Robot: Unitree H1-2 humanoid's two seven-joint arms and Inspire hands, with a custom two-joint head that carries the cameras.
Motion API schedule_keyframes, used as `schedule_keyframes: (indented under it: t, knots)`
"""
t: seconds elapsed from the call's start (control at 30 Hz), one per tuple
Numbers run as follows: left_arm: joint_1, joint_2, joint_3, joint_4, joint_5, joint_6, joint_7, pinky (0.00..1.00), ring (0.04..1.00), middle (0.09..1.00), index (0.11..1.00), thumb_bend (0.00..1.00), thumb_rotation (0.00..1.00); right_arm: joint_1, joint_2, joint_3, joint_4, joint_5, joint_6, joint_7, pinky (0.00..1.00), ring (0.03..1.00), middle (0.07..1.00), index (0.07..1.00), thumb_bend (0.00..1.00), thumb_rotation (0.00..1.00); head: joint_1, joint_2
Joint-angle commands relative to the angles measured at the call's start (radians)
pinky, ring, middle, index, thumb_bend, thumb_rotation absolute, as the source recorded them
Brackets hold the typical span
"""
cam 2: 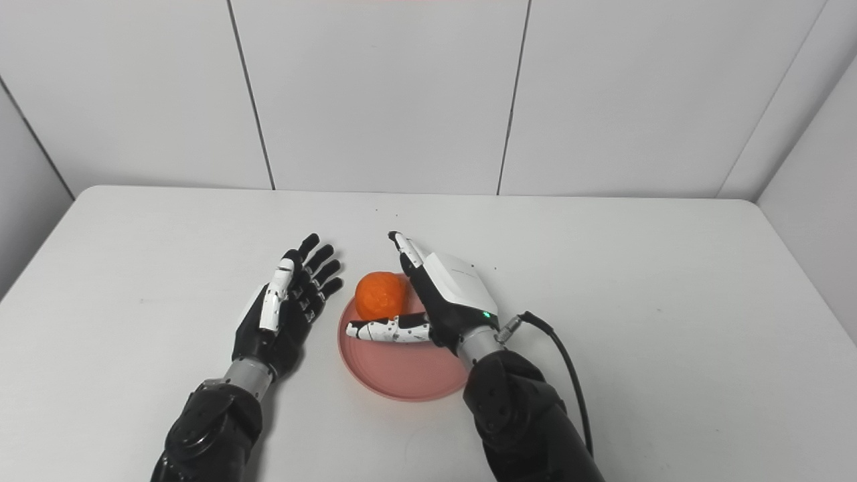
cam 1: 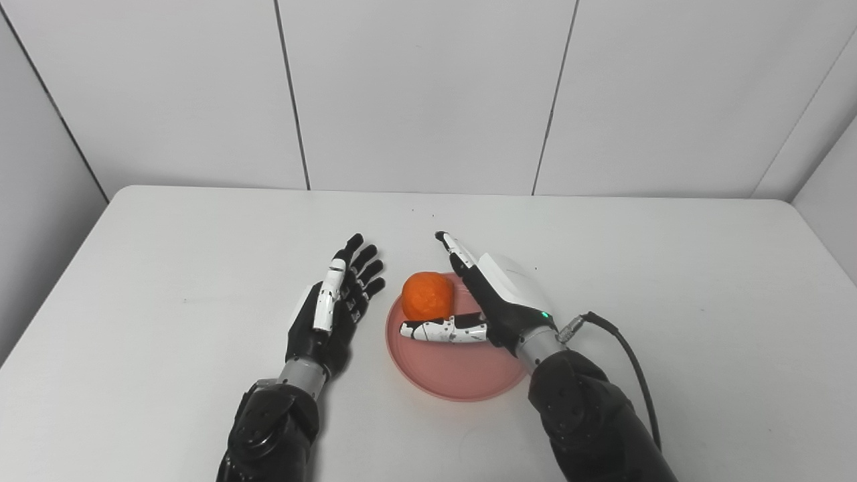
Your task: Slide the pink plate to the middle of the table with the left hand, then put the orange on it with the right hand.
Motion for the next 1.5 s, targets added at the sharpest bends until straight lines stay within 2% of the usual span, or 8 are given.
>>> schedule_keyframes:
  t: [0.0,0.23,0.3,0.47,0.83,1.0,1.13,1.47]
  knots:
    - [0.011,-0.006,-0.007,-0.018,0.024,-0.02,0.017,0.97,0.976,0.986,0.989,0.38,1.0,-0.014,0.006,-0.022,-0.045,0.012,-0.06,-0.063,0.83,0.934,0.993,1.0,1.0,0.71,0.006,-0.011]
    - [0.023,-0.012,-0.018,-0.062,0.07,-0.065,0.039,0.98,0.969,0.987,0.969,0.39,1.0,0.037,0.036,-0.105,-0.076,0.118,-0.215,-0.254,0.8,0.92,0.986,1.0,0.98,0.82,0.006,-0.038]
    - [0.029,-0.011,-0.022,-0.085,0.075,-0.06,0.04,0.99,0.973,0.989,0.976,0.4,1.0,0.049,0.041,-0.13,-0.092,0.138,-0.239,-0.29,0.87,0.959,0.997,1.0,0.93,0.87,0.002,-0.042]
    - [0.052,-0.002,-0.03,-0.108,0.095,-0.086,0.044,1.0,0.985,0.996,0.981,0.4,1.0,0.116,0.019,-0.173,-0.168,0.155,-0.235,-0.307,0.91,0.967,0.999,1.0,0.88,1.0,-0.002,-0.048]
    - [0.082,0.026,-0.019,-0.131,0.082,-0.077,0.02,1.0,1.0,1.0,1.0,0.41,1.0,0.234,0.077,-0.298,-0.074,0.426,-0.344,-0.383,0.9,0.962,0.999,0.999,0.78,1.0,0.004,-0.044]
    - [0.089,0.05,-0.022,-0.136,0.078,-0.079,0.003,1.0,1.0,1.0,1.0,0.39,1.0,0.241,0.115,-0.326,-0.023,0.556,-0.334,-0.366,0.98,0.997,1.0,1.0,0.79,1.0,0.004,-0.043]
    - [0.088,0.061,-0.019,-0.137,0.063,-0.071,-0.012,1.0,1.0,1.0,1.0,0.37,1.0,0.238,0.139,-0.341,-0.005,0.662,-0.293,-0.338,1.0,1.0,1.0,1.0,0.67,1.0,0.003,-0.043]
    - [0.091,0.07,-0.02,-0.134,0.059,-0.065,-0.021,1.0,1.0,1.0,1.0,0.37,1.0,0.241,0.145,-0.347,0.008,0.706,-0.278,-0.344,1.0,1.0,1.0,1.0,0.4,1.0,0.002,-0.043]
